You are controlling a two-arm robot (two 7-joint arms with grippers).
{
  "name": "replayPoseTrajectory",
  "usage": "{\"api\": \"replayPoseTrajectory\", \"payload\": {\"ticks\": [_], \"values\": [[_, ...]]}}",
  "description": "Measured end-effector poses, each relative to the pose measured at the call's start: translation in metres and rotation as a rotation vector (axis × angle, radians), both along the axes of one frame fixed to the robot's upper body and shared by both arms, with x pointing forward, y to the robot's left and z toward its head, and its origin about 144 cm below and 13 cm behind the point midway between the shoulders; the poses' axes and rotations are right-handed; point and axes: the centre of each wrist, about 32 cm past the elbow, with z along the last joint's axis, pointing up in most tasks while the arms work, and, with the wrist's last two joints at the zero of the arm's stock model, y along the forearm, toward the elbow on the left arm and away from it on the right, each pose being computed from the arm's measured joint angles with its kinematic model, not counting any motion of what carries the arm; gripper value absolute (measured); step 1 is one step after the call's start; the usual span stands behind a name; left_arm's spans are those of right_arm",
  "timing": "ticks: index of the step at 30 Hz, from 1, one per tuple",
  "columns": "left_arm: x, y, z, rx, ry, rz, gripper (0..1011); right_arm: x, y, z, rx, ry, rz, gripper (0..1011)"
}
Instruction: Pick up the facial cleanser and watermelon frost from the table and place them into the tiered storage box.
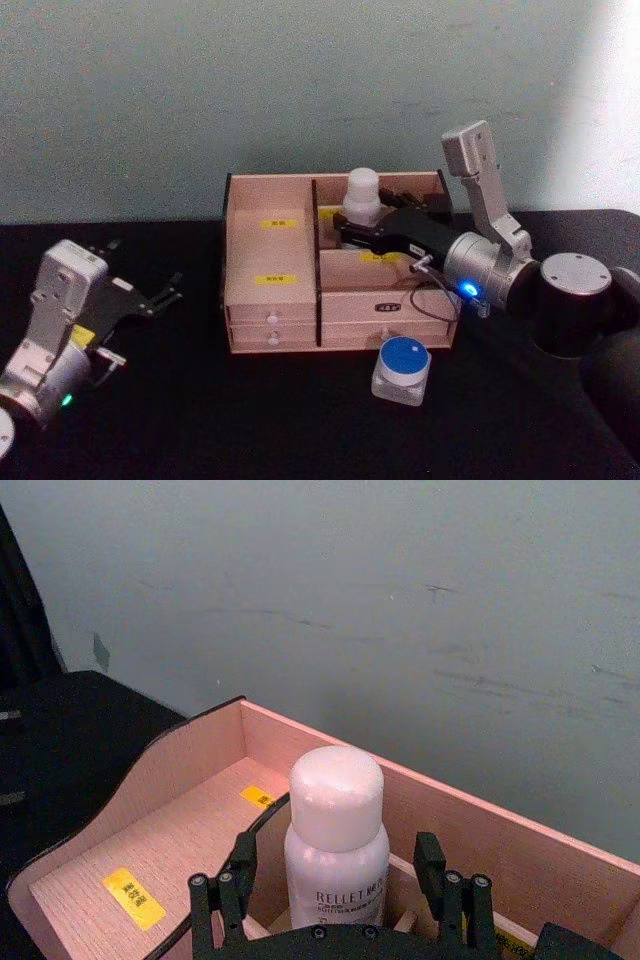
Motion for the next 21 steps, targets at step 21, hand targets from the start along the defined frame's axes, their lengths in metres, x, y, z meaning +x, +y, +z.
{"api": "replayPoseTrajectory", "payload": {"ticks": [21], "values": [[0.000, 0.000, 0.000, 0.000, 0.000, 0.000, 1001, -0.022, -0.006, 0.026, 0.034, -0.146, -0.007, 1003]]}}
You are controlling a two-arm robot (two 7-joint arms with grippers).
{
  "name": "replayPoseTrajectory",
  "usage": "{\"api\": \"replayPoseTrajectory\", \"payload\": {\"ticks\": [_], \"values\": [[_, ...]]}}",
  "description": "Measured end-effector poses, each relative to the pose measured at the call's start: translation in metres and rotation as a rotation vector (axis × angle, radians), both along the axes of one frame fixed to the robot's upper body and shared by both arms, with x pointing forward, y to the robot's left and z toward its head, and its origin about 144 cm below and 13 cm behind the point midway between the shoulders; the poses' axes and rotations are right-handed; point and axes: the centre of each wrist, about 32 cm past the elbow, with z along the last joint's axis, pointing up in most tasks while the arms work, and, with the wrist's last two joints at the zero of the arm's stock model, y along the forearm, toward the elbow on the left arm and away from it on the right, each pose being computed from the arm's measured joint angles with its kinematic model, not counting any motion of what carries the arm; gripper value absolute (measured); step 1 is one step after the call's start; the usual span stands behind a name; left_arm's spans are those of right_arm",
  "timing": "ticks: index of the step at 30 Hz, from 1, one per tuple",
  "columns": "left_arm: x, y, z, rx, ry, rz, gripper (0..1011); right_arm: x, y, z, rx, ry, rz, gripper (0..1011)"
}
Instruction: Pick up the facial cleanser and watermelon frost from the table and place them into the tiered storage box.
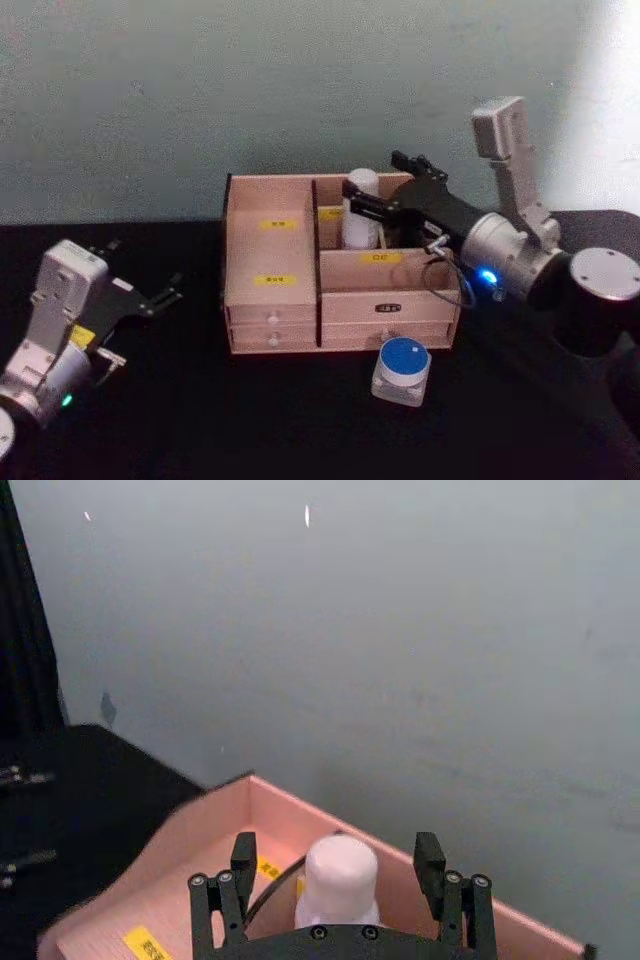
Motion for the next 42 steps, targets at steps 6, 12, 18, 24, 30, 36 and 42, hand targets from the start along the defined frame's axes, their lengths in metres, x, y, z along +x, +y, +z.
{"api": "replayPoseTrajectory", "payload": {"ticks": [6, 12, 18, 24, 30, 36, 42], "values": [[0.000, 0.000, 0.000, 0.000, 0.000, 0.000, 1001, -0.020, -0.009, 0.011, -0.002, -0.024, 0.006, 1003], [0.000, 0.000, 0.000, 0.000, 0.000, 0.000, 1002, -0.050, -0.026, 0.009, -0.052, 0.022, 0.033, 1003], [0.000, 0.000, 0.000, 0.000, 0.000, 0.000, 1001, -0.078, -0.039, -0.002, -0.113, 0.089, 0.049, 1003], [0.000, 0.000, 0.000, 0.000, 0.000, 0.000, 1001, -0.106, -0.050, -0.023, -0.163, 0.176, 0.053, 1003], [0.000, 0.000, 0.000, 0.000, 0.000, 0.000, 1001, -0.120, -0.052, -0.035, -0.197, 0.231, 0.063, 1003], [0.000, 0.000, 0.000, 0.000, 0.000, 0.000, 1001, -0.125, -0.051, -0.038, -0.238, 0.262, 0.072, 1002], [0.000, 0.000, 0.000, 0.000, 0.000, 0.000, 1001, -0.122, -0.048, -0.038, -0.278, 0.298, 0.074, 1003]]}}
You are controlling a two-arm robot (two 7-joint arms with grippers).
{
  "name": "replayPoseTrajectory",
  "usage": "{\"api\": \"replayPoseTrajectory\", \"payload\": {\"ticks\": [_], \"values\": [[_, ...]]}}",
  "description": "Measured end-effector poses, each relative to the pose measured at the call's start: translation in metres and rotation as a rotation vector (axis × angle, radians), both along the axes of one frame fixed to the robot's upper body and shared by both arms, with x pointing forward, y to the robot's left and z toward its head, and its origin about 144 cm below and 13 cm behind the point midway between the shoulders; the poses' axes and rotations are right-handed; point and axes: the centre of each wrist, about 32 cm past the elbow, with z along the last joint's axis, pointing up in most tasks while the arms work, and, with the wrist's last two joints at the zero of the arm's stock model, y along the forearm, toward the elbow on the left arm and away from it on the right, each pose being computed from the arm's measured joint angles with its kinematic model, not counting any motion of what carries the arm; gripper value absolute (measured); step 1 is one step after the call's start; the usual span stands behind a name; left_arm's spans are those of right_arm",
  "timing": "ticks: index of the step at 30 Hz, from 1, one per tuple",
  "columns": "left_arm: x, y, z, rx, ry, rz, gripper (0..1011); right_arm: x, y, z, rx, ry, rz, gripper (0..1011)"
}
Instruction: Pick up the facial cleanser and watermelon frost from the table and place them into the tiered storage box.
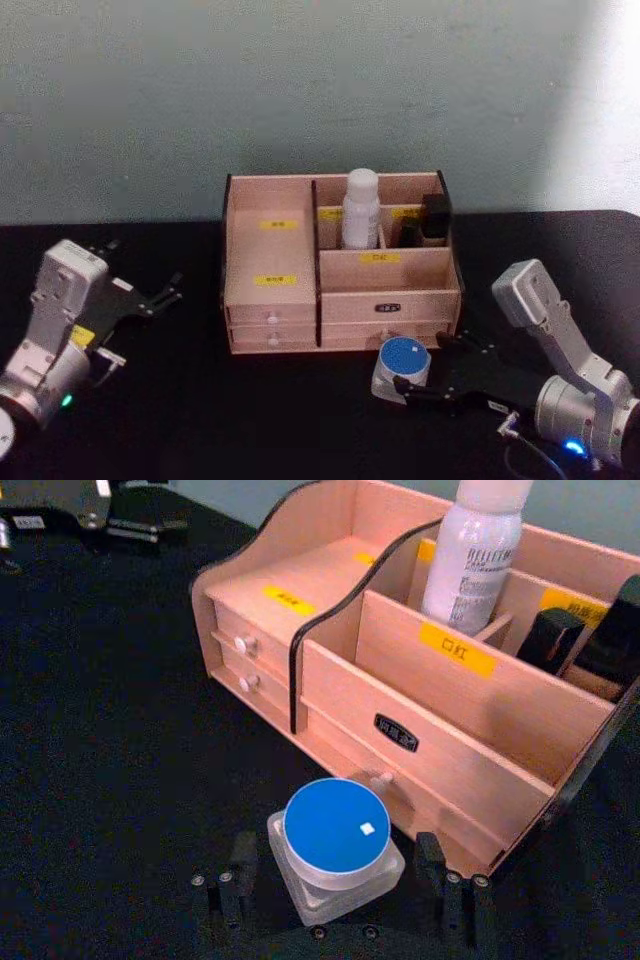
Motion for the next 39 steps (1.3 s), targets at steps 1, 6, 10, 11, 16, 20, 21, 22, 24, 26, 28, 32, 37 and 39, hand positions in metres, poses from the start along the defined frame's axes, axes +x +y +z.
{"api": "replayPoseTrajectory", "payload": {"ticks": [1, 6, 10, 11, 16, 20, 21, 22, 24, 26, 28, 32, 37, 39], "values": [[0.000, 0.000, 0.000, 0.000, 0.000, 0.000, 1001, 0.001, 0.000, 0.000, -0.003, 0.003, 0.000, 1003], [0.000, 0.000, 0.000, 0.000, 0.000, 0.000, 1001, 0.006, 0.003, -0.002, -0.014, 0.013, -0.001, 1003], [0.000, 0.000, 0.000, 0.000, 0.000, 0.000, 1001, 0.010, 0.005, -0.003, -0.019, 0.015, -0.001, 1002], [0.000, 0.000, 0.000, 0.000, 0.000, 0.000, 1001, 0.011, 0.005, -0.004, -0.020, 0.016, -0.001, 1003], [0.000, 0.000, 0.000, 0.000, 0.000, 0.000, 1001, 0.016, 0.007, -0.006, -0.021, 0.018, 0.004, 1003], [0.000, 0.000, 0.000, 0.000, 0.000, 0.000, 1001, 0.020, 0.009, -0.007, -0.021, 0.016, 0.007, 1003], [0.000, 0.000, 0.000, 0.000, 0.000, 0.000, 1001, 0.020, 0.009, -0.007, -0.021, 0.016, 0.008, 1003], [0.000, 0.000, 0.000, 0.000, 0.000, 0.000, 1001, 0.021, 0.009, -0.007, -0.021, 0.016, 0.008, 1003], [0.000, 0.000, 0.000, 0.000, 0.000, 0.000, 1001, 0.022, 0.010, -0.008, -0.021, 0.016, 0.011, 1003], [0.000, 0.000, 0.000, 0.000, 0.000, 0.000, 1001, 0.022, 0.011, -0.008, -0.021, 0.017, 0.013, 1003], [0.000, 0.000, 0.000, 0.000, 0.000, 0.000, 1001, 0.023, 0.012, -0.008, -0.020, 0.018, 0.016, 1003], [0.000, 0.000, 0.000, 0.000, 0.000, 0.000, 1001, 0.023, 0.013, -0.009, -0.018, 0.021, 0.020, 1003], [0.000, 0.000, 0.000, 0.000, 0.000, 0.000, 1001, 0.024, 0.014, -0.010, -0.019, 0.024, 0.023, 1003], [0.000, 0.000, 0.000, 0.000, 0.000, 0.000, 1001, 0.024, 0.015, -0.010, -0.019, 0.025, 0.023, 1003]]}}
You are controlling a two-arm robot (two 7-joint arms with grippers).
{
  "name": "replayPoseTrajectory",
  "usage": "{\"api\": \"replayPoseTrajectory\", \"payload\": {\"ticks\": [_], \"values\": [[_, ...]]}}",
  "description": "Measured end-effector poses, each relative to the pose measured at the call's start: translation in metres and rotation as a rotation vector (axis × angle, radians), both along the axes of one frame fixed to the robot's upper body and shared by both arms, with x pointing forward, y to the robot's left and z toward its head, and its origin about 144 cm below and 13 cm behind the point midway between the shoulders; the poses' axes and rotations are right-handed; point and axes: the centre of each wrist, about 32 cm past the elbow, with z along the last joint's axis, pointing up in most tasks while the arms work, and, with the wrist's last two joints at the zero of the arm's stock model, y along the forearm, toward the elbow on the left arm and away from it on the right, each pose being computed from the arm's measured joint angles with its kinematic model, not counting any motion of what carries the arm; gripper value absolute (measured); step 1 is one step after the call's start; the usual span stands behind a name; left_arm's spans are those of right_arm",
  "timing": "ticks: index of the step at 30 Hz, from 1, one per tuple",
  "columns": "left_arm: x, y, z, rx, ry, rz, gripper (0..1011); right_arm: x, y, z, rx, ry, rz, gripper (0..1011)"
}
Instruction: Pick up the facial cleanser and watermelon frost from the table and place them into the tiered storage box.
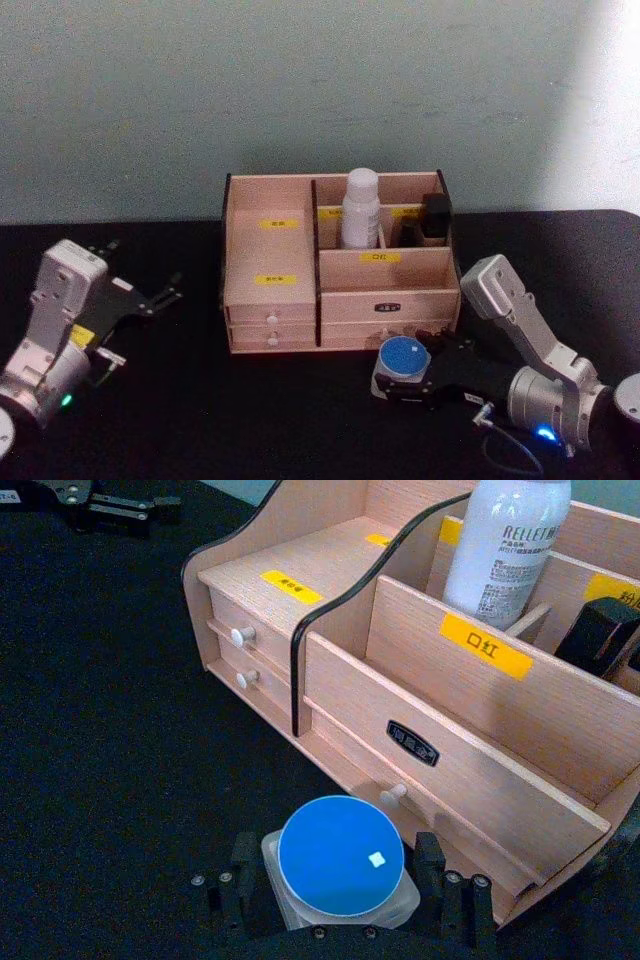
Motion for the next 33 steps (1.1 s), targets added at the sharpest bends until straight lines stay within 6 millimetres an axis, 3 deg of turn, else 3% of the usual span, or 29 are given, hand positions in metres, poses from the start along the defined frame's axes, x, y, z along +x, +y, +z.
{"api": "replayPoseTrajectory", "payload": {"ticks": [18, 29, 33], "values": [[0.0000, 0.0000, 0.0000, 0.000, 0.000, 0.000, 1001, 0.0002, -0.0001, 0.0002, -0.003, 0.003, -0.003, 995], [0.0000, 0.0000, 0.0000, 0.000, 0.000, 0.000, 1001, 0.0002, -0.0001, 0.0002, -0.003, 0.002, -0.003, 719], [0.0000, 0.0000, 0.0000, 0.000, 0.000, 0.000, 1001, 0.0002, -0.0001, 0.0002, -0.003, 0.002, -0.003, 719]]}}
